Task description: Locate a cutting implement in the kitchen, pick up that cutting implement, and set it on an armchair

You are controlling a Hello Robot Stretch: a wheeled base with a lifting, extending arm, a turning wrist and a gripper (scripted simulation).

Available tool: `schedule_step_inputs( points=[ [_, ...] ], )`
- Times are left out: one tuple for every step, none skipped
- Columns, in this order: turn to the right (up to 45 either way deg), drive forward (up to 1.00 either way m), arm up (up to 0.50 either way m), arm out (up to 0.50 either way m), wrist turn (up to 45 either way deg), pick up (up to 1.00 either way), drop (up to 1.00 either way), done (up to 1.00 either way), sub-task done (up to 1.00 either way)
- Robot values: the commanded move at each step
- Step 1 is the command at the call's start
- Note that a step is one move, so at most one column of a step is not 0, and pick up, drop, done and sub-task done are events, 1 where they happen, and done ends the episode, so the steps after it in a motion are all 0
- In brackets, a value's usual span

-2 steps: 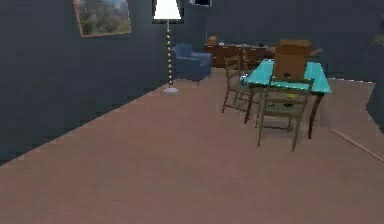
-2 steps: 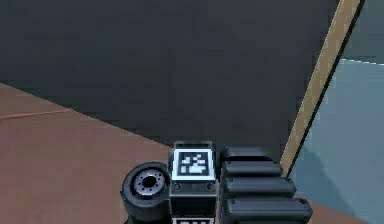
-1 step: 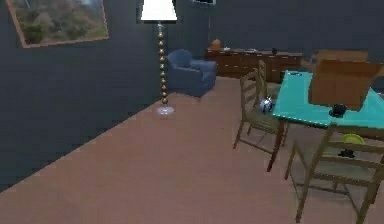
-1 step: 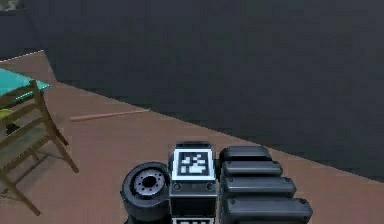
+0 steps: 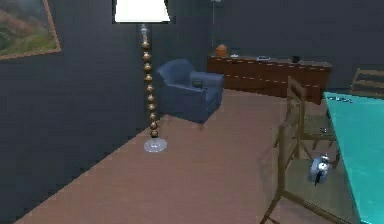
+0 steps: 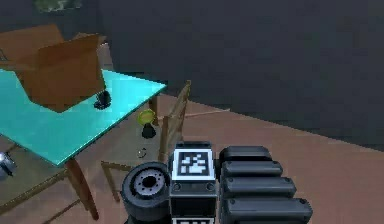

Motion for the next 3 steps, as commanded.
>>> schedule_step_inputs(
  points=[
    [0.0, 1.0, 0.0, 0.0, 0.0, 0.0, 0.0, 0.0, 0.0],
    [15.0, 0.0, 0.0, 0.0, 0.0, 0.0, 0.0, 0.0, 0.0],
    [0.0, 0.05, 0.0, 0.0, 0.0, 0.0, 0.0, 0.0, 0.0]
  ],
)
